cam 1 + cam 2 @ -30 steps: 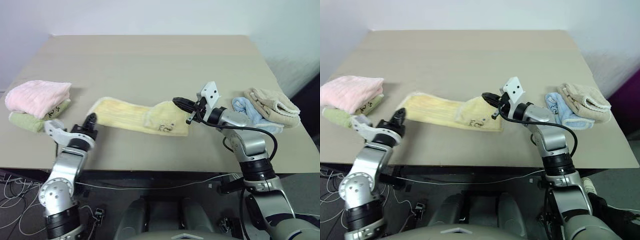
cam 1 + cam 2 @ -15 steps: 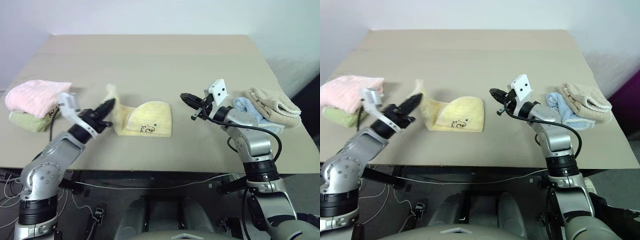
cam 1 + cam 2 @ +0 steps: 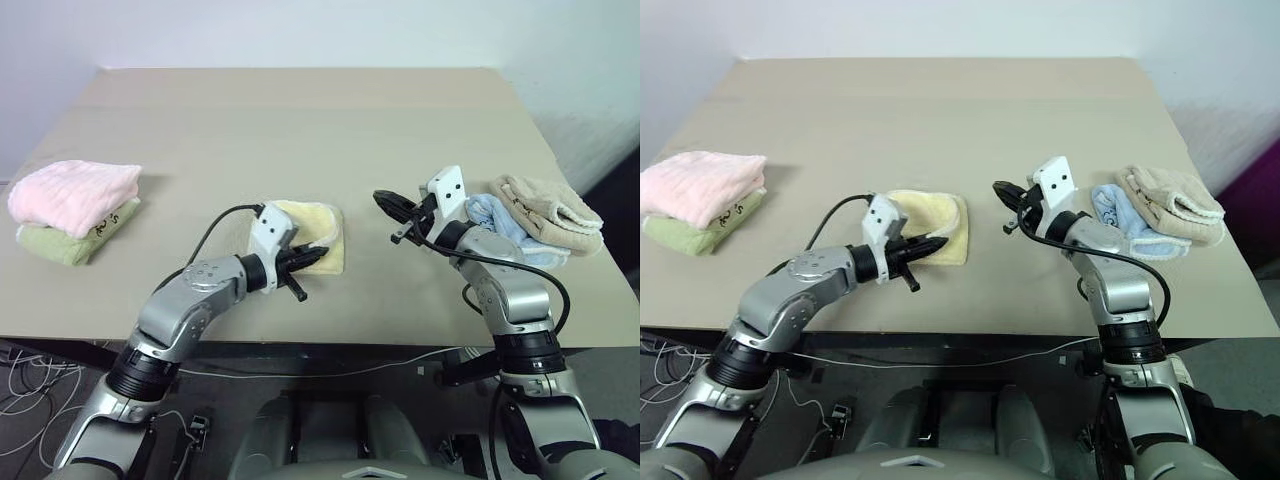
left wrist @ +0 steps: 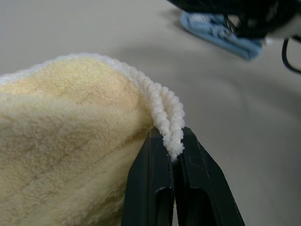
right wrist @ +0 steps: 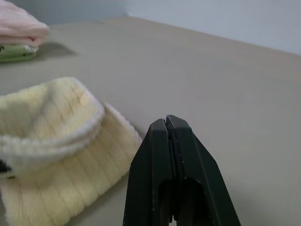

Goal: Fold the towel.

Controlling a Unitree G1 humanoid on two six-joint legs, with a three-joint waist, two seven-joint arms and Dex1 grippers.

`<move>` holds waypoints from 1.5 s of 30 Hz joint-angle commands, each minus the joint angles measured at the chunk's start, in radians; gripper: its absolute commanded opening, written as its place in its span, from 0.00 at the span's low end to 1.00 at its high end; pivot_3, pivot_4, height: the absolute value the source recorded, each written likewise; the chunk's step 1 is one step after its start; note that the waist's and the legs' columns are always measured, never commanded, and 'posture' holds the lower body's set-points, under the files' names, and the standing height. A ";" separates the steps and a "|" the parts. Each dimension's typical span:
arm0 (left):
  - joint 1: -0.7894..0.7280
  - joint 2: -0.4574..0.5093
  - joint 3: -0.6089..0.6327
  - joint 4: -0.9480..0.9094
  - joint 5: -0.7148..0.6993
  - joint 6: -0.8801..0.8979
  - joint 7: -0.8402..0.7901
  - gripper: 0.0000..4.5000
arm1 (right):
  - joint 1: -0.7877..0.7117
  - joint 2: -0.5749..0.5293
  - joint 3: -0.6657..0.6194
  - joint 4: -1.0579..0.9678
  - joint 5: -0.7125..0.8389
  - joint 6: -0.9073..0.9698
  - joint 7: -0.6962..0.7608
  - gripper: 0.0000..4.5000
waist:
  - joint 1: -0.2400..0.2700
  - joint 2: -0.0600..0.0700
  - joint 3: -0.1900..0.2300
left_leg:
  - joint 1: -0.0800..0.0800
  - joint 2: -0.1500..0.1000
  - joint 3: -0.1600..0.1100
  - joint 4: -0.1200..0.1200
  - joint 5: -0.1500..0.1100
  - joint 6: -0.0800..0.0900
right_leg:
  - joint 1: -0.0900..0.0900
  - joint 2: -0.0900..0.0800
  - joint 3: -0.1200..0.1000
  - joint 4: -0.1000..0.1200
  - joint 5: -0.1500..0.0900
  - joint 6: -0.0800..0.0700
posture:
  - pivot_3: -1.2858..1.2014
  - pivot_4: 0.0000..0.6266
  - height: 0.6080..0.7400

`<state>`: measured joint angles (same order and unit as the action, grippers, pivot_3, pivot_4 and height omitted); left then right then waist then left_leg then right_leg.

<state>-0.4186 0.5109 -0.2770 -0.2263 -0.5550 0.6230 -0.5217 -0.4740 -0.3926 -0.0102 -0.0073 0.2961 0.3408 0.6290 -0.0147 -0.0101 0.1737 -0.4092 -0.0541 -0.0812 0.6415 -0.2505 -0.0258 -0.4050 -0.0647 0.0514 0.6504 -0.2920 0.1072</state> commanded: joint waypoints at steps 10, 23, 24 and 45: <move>-0.005 -0.077 0.068 0.007 0.027 0.052 -0.075 0.51 | 0.004 -0.018 -0.020 -0.082 0.009 0.010 -0.020 0.00 | 0.001 0.000 0.000 | 0.000 0.000 0.000 0.000 0.000 0.000 | 0.000 0.000 0.000 0.000 0.000 0.000 | 0.52 0.24 1.00; 0.068 -0.123 0.322 -0.061 -0.063 0.083 0.009 0.74 | 0.010 0.006 0.022 -0.130 0.049 0.060 0.021 0.00 | 0.001 0.000 0.000 | 0.000 0.000 0.000 0.000 0.000 0.000 | 0.000 0.000 0.000 0.000 0.000 0.000 | 0.52 0.24 1.00; 0.068 -0.122 0.334 -0.048 -0.041 0.058 0.017 0.67 | 0.009 0.014 0.032 -0.135 0.050 0.065 0.022 0.00 | 0.001 0.000 0.000 | 0.000 0.000 0.000 0.000 0.000 0.000 | 0.000 0.000 0.000 0.000 0.000 0.000 | 0.52 0.24 1.00; 0.103 -0.121 0.209 0.242 0.314 -0.271 -0.002 0.00 | 0.021 0.155 0.230 0.159 -0.109 0.017 0.011 0.00 | 0.002 0.000 -0.001 | 0.000 0.000 -0.001 0.000 0.000 0.000 | 0.000 -0.001 -0.001 0.001 0.000 0.000 | 0.52 0.24 1.00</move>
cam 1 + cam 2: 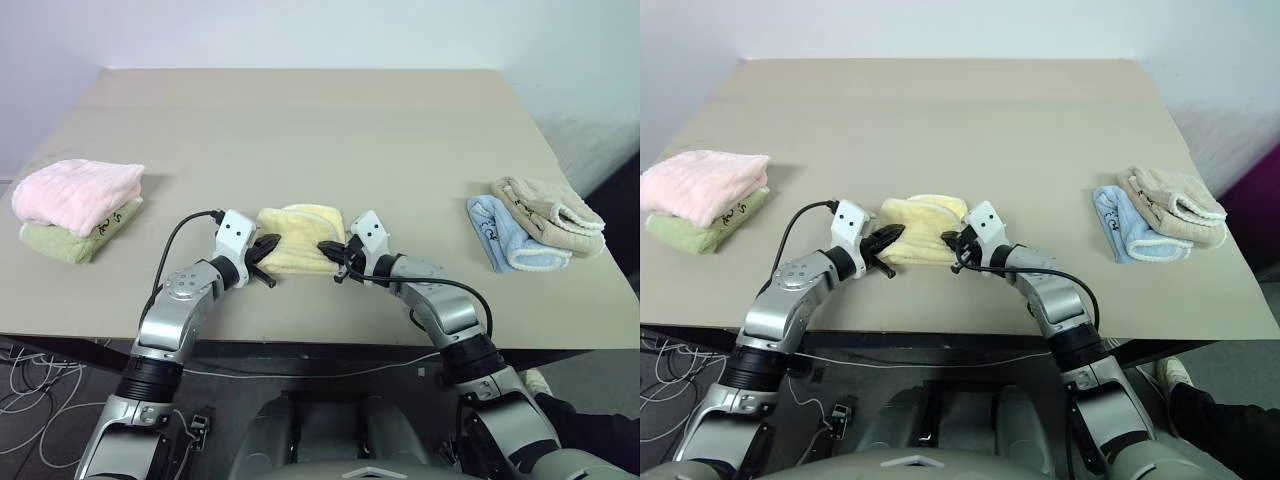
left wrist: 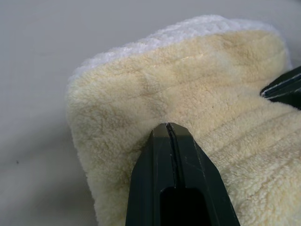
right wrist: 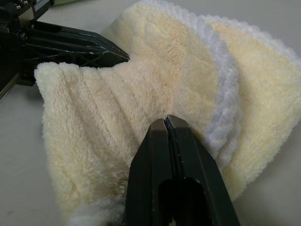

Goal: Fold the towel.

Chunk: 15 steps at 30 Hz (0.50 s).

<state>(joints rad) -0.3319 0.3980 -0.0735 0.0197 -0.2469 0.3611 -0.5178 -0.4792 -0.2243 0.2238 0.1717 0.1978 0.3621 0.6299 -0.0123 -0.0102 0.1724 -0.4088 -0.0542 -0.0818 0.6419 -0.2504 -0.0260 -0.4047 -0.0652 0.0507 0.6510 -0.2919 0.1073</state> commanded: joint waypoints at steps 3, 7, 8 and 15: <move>0.024 -0.043 0.084 -0.060 -0.076 -0.029 -0.012 0.00 | 0.039 -0.030 -0.049 -0.102 0.035 0.003 0.028 0.00 | 0.001 0.000 0.000 | 0.000 0.000 0.000 0.000 0.000 0.000 | 0.000 0.000 0.000 0.000 0.000 0.000 | 0.52 0.24 1.00; 0.040 -0.036 0.202 -0.121 -0.163 -0.029 -0.021 0.00 | 0.055 -0.080 -0.126 -0.220 0.131 0.120 0.060 0.13 | -0.001 0.000 0.000 | -0.001 0.000 0.000 0.000 0.000 0.000 | -0.001 -0.001 0.000 0.000 0.000 0.000 | 0.52 0.24 1.00; 0.047 -0.021 0.221 -0.120 -0.165 -0.031 -0.026 0.00 | 0.057 -0.092 -0.146 -0.237 0.157 0.156 0.065 0.21 | -0.001 0.000 0.000 | -0.001 0.000 0.000 0.000 0.000 0.000 | -0.001 -0.001 0.000 0.000 0.000 0.000 | 0.52 0.24 1.00; 0.117 0.099 0.283 -0.042 -0.105 -0.083 -0.051 0.00 | -0.001 -0.055 -0.383 -0.152 0.481 0.594 0.008 0.74 | -0.003 0.000 0.000 | -0.001 0.001 0.000 0.000 0.000 0.000 | -0.001 -0.001 0.000 0.000 0.000 0.000 | 0.52 0.24 1.00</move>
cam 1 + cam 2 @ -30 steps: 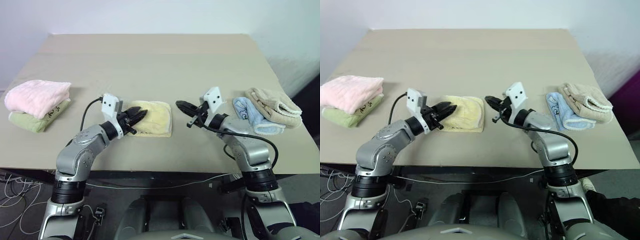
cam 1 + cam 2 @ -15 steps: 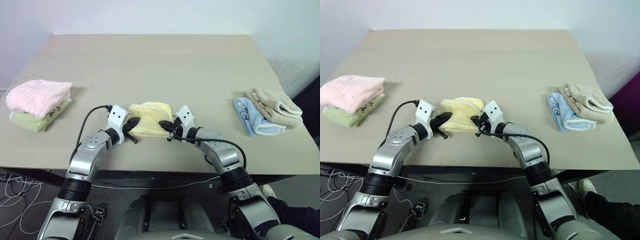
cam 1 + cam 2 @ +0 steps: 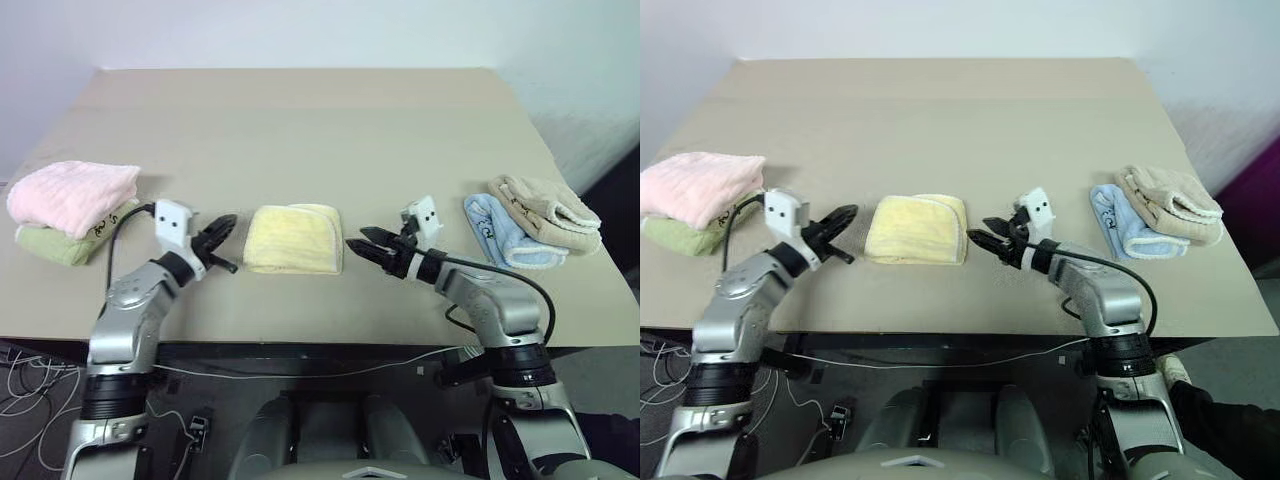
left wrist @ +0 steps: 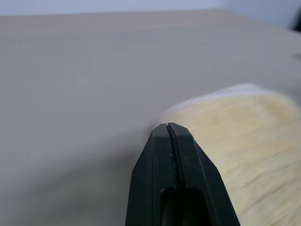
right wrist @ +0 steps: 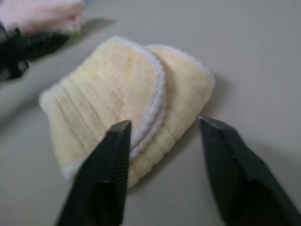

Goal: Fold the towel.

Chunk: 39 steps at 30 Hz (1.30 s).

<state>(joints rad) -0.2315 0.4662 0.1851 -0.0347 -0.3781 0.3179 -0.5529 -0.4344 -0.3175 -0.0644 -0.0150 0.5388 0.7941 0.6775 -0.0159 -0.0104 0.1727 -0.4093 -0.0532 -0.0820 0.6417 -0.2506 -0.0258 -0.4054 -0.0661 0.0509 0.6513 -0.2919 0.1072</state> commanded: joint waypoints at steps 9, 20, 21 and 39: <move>0.081 0.077 0.057 -0.024 0.005 -0.061 -0.067 0.00 | -0.145 0.107 -0.105 0.228 0.158 0.304 -0.115 0.99 | -0.001 0.000 0.000 | 0.000 0.000 0.000 -0.001 0.000 0.000 | 0.000 -0.001 0.000 0.000 0.000 0.000 | 0.52 0.24 1.00; 0.131 0.058 0.067 -0.082 -0.014 -0.065 -0.063 0.00 | -0.254 0.172 -0.021 0.358 0.123 0.335 -0.087 0.99 | -0.040 -0.001 -0.001 | 0.002 0.002 0.001 -0.006 0.000 -0.001 | -0.002 0.001 0.002 0.001 0.000 -0.001 | 0.52 0.24 1.00; 0.135 0.057 0.065 -0.087 -0.016 -0.065 -0.063 0.00 | -0.264 0.180 -0.015 0.367 0.120 0.337 -0.084 0.99 | -0.046 -0.001 -0.001 | 0.002 0.002 0.001 -0.007 0.001 -0.001 | -0.003 0.001 0.002 0.001 0.000 -0.001 | 0.52 0.24 1.00; 0.154 0.039 0.053 -0.107 -0.019 -0.066 -0.068 0.00 | -0.344 0.262 -0.058 0.462 0.104 0.342 -0.100 0.66 | -0.052 -0.001 -0.001 | 0.002 0.004 0.003 -0.010 0.002 -0.003 | -0.006 0.002 0.003 0.001 0.000 -0.001 | 0.52 0.24 1.00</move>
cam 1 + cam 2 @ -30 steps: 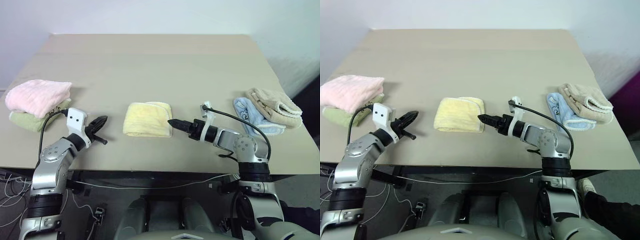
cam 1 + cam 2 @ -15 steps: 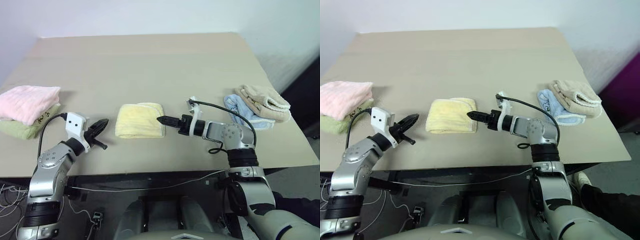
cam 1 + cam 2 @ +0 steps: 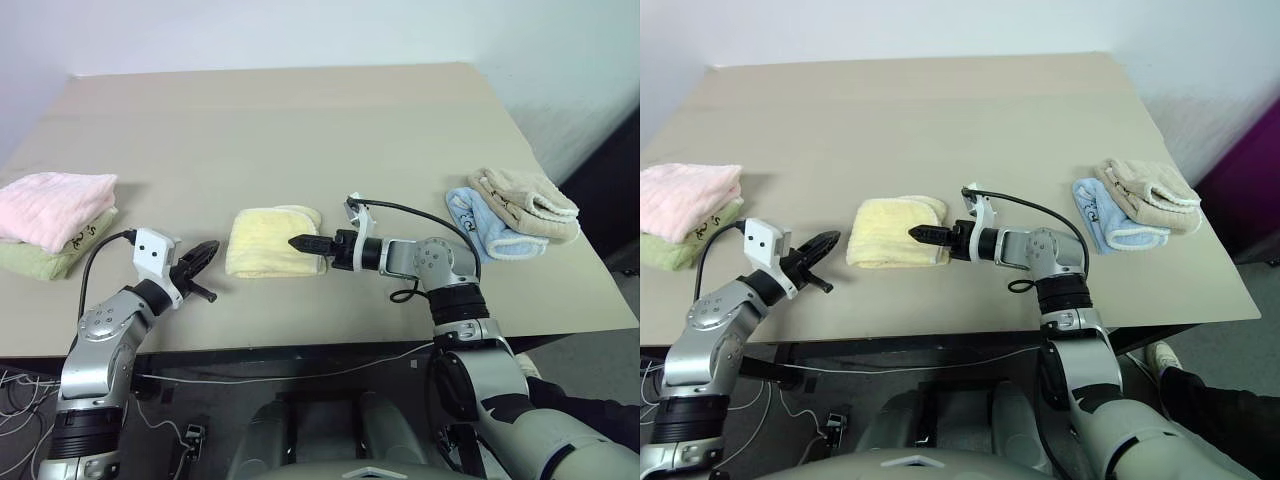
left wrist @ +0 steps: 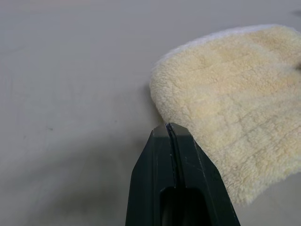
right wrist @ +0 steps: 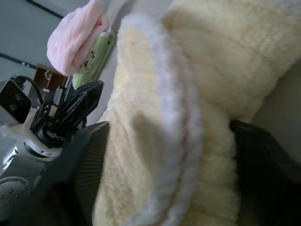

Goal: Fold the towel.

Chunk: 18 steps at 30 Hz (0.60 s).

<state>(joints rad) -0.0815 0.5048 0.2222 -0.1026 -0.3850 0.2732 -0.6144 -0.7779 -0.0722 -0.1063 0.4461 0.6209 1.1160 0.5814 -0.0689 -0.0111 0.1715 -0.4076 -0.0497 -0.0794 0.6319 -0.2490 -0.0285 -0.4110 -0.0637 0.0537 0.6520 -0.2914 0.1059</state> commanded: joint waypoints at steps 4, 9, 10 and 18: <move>0.001 -0.002 0.008 -0.036 -0.008 -0.023 -0.009 0.00 | 0.009 0.016 -0.050 -0.016 0.035 0.033 -0.010 0.34 | 0.005 0.000 0.000 | 0.000 0.000 0.000 0.000 0.000 0.000 | 0.000 0.000 0.000 0.000 0.000 0.000 | 0.52 0.24 1.00; -0.007 -0.004 -0.001 -0.032 -0.003 -0.023 -0.011 0.00 | 0.023 0.020 -0.096 -0.046 0.065 0.044 -0.031 0.00 | 0.012 0.000 0.000 | 0.000 -0.001 0.000 0.001 0.000 0.000 | 0.001 -0.001 0.000 0.000 0.000 0.000 | 0.52 0.24 1.00; -0.009 -0.005 -0.005 -0.031 -0.003 -0.023 -0.013 0.00 | 0.027 0.021 -0.108 -0.061 0.077 0.048 -0.041 0.00 | 0.015 0.000 0.000 | 0.000 -0.001 0.000 0.001 0.000 0.000 | 0.001 -0.001 0.000 0.000 0.000 0.000 | 0.52 0.24 1.00; -0.020 -0.020 -0.032 -0.038 0.001 -0.020 -0.016 0.00 | 0.030 -0.038 -0.366 -0.277 0.213 0.027 -0.226 0.00 | 0.036 0.000 0.000 | -0.001 -0.003 -0.001 0.001 0.000 0.000 | 0.000 -0.003 -0.001 0.000 0.000 0.000 | 0.52 0.24 1.00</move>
<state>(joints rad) -0.0900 0.4853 0.1854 -0.1026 -0.3818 0.2701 -0.6277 -0.7273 -0.0786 -0.3893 0.2460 0.7845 1.1677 0.4004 -0.0327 -0.0110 0.1716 -0.4090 -0.0528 -0.0802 0.6332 -0.2487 -0.0288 -0.4106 -0.0666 0.0528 0.6518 -0.2911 0.1056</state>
